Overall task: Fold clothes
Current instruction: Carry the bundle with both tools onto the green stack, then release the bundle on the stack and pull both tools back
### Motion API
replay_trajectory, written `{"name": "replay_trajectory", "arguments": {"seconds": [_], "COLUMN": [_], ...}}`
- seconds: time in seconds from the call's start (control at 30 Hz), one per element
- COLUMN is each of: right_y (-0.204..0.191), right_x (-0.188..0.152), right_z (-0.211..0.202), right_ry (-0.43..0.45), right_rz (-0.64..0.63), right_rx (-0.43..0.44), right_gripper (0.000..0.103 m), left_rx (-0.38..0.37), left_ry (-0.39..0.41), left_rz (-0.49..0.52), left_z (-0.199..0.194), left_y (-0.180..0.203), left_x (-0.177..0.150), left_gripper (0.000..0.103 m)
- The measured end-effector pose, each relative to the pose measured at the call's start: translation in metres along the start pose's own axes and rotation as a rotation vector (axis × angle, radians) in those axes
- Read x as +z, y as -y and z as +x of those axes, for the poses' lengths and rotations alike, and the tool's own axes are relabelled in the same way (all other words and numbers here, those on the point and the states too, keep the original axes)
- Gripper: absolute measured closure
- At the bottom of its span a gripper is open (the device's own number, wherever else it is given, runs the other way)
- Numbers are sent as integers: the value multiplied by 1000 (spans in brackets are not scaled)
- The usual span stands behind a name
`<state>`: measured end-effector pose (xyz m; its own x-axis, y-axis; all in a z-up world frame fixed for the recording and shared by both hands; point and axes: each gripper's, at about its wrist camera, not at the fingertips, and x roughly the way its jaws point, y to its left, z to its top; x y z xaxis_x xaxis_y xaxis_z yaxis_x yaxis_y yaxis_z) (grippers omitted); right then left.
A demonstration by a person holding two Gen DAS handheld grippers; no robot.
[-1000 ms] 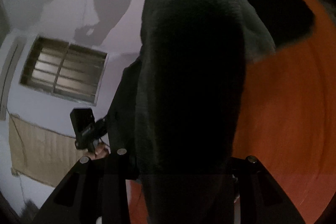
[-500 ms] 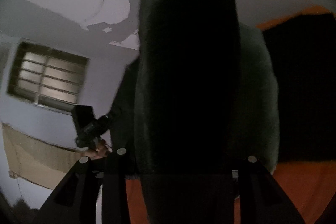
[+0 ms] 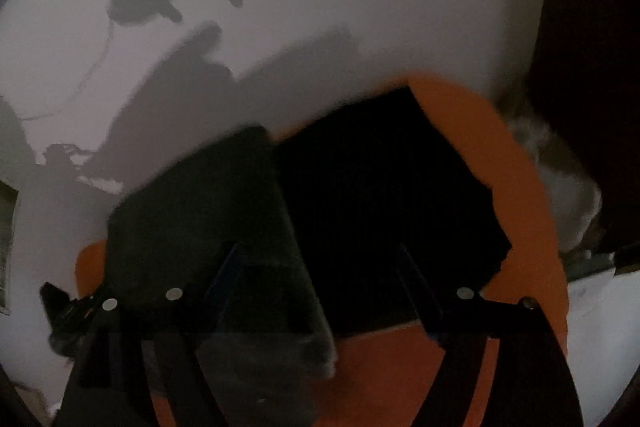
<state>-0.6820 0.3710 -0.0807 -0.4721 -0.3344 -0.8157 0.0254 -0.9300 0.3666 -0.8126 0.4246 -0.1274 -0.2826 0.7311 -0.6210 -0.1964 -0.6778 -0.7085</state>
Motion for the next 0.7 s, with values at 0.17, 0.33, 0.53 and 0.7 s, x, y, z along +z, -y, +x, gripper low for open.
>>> {"name": "replay_trajectory", "arguments": {"seconds": [0.17, 0.33, 0.53, 0.7], "right_y": [-49, -85, -90, -79], "right_x": [-27, -23, 1, -18], "right_z": [3, 73, 65, 41], "right_ry": [174, -2, -1, -66], "right_rz": [-277, -287, -286, -317], "right_rx": [-46, -46, -60, -81], "right_gripper": [31, 87, 88, 76], "left_rx": [176, 252, 395, 370], "left_ry": [164, 52, -44, -32], "left_rz": [238, 319, 366, 409], "left_z": [-27, 27, 57, 15], "left_y": [77, 127, 122, 130], "left_x": [0, -15, -37, -62], "left_gripper": [47, 45, 50, 50]}}
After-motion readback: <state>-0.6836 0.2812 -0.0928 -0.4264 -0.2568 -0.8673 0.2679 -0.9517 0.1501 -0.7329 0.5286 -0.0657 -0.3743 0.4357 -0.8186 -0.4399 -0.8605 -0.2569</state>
